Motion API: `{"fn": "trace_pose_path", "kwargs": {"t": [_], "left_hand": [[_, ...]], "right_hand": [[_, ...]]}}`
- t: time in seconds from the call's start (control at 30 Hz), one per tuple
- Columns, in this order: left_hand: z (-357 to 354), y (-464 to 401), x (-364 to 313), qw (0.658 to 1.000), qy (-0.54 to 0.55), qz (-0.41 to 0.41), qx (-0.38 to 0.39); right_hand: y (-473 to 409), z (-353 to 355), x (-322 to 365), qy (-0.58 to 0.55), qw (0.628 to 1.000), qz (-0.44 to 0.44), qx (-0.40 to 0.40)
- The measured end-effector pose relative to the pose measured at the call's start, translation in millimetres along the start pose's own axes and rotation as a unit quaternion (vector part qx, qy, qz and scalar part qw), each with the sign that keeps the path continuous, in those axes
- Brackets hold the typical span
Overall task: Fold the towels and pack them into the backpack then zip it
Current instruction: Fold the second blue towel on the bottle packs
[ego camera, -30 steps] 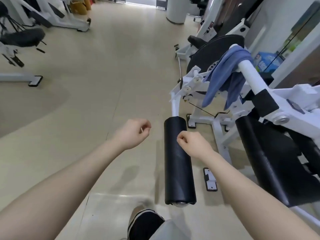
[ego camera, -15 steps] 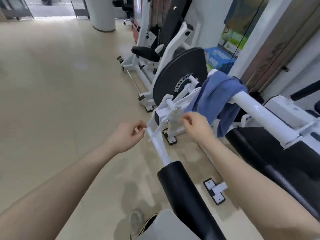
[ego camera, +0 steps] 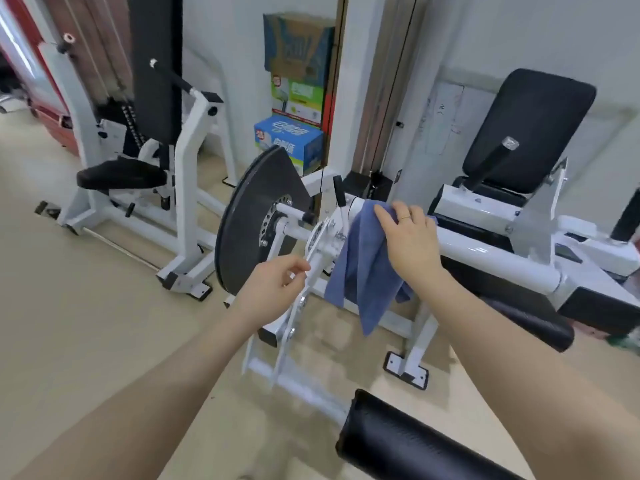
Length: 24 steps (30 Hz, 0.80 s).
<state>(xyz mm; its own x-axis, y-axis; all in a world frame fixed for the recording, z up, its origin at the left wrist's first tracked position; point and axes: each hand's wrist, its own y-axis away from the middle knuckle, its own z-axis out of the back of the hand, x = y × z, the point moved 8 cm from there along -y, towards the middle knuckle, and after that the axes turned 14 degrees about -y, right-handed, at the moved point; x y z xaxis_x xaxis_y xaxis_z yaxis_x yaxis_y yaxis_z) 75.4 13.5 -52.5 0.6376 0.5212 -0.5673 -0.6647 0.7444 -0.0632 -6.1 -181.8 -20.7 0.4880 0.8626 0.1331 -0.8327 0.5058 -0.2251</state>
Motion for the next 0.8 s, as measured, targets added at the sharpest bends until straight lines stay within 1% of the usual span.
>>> {"fn": "trace_pose_path", "kwargs": {"t": [0.1,0.17,0.2,0.23,0.3,0.37,0.43,0.5,0.57,0.67,0.73,0.8], "left_hand": [[9.0,-15.6,14.5,0.998,0.006,-0.038,0.051],[17.3,-24.2,22.1,0.996,0.007,-0.06,0.068],[19.8,-28.7,24.8,0.994,0.0,-0.075,0.074],[20.7,-32.8,26.4,0.992,-0.014,-0.093,0.08],[14.6,-40.7,28.1,0.986,-0.042,-0.123,0.101],[-1.6,-45.5,25.4,0.981,-0.037,-0.139,0.13],[-24.1,-39.2,17.4,0.977,0.011,-0.137,0.166],[-50.1,-23.7,0.3,0.963,0.08,-0.141,0.215],[-75.5,-0.5,-26.7,0.938,0.125,-0.168,0.274],[-105.2,37.8,-72.6,0.898,0.157,-0.214,0.35],[-121.0,58.6,-98.9,0.889,0.166,-0.212,0.372],[-136.0,77.0,-125.4,0.889,0.169,-0.213,0.368]], "right_hand": [[-9.9,0.1,3.6,0.063,0.998,0.001,-0.017],[-12.4,3.2,7.7,0.108,0.994,0.005,-0.022],[-10.6,2.1,8.7,0.112,0.994,0.003,-0.01],[-5.3,-1.9,9.4,0.098,0.995,-0.014,0.012],[16.2,-6.4,13.0,0.048,0.996,-0.063,0.029],[47.7,-13.7,19.0,0.006,0.994,-0.1,0.042],[83.6,-23.5,28.9,-0.028,0.987,-0.13,0.086],[116.3,-26.2,25.6,-0.099,0.97,-0.192,0.108],[146.0,-19.6,14.8,-0.208,0.941,-0.255,0.074],[187.0,-2.2,-5.4,-0.33,0.89,-0.315,-0.018],[217.1,8.2,-18.5,-0.364,0.865,-0.34,-0.058],[249.8,16.0,-34.5,-0.383,0.847,-0.359,-0.081]]}}
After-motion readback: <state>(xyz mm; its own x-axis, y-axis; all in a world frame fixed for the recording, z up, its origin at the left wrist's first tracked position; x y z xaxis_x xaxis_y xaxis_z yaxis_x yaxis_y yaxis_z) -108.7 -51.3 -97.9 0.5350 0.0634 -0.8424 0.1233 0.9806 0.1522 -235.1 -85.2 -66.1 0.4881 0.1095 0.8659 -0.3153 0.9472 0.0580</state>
